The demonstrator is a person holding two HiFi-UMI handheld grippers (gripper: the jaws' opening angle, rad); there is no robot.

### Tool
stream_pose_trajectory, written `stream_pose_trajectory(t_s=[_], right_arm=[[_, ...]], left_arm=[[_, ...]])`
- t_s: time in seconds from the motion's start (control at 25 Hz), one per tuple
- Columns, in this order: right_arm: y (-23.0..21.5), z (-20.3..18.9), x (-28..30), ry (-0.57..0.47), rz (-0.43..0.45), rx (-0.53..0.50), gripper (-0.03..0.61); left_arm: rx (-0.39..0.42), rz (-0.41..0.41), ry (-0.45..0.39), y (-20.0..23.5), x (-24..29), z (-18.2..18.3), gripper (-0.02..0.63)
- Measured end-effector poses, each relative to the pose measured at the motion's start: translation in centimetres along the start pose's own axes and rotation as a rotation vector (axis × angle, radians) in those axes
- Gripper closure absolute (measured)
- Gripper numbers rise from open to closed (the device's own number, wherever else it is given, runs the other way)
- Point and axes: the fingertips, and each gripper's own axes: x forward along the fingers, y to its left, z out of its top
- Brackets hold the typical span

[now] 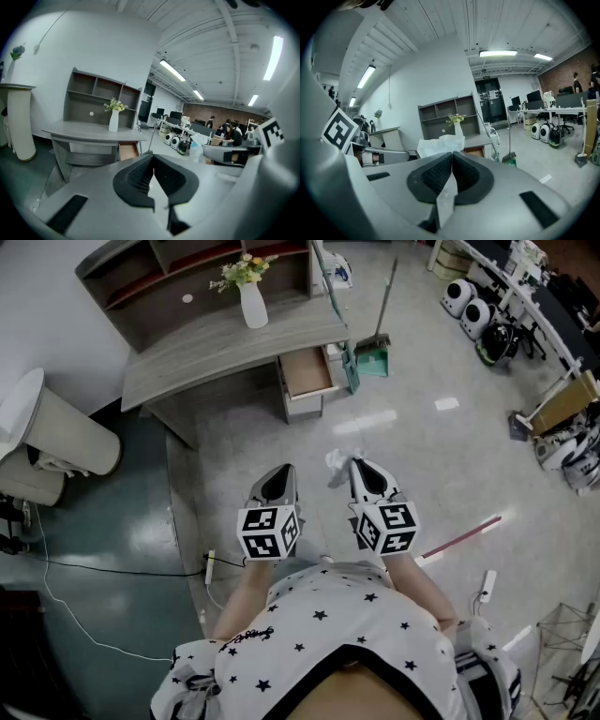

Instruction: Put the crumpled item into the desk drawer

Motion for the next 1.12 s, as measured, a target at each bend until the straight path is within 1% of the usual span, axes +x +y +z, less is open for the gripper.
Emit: stream_pose_trajectory(t_s=[0.36,0.52,0.6,0.88,1.12], right_arm=[[0.4,-0.4,-1.6,-0.005,0.019,0.008,0.58],[0.9,-0.8,-1.8,0.015,0.045,-0.012,0.58],[1.3,-0.9,-1.6,0.015,0.058,-0.003,0.58],[2.2,-1.1,-0.1,0.023,0.085,0.03,0.578],[1.5,-0.6,3.0,0.03,0.095,0.044,0.578]], left_arm=[[-0.005,0.016,-0.002,-0.9,-1.3,-0.9,0.6],[-0.011,0.028,-0.008,-1.1,-2.0,-1.0,0.6],[-0.018,0.033,-0.005,-0.9,-2.3,-1.0,0.6],[-0.038,0.05,0.006,0.6,-2.2,-1.3,0.6],[-0.053,0.054,0.0,2.9,0.2,-0.4,0.6]])
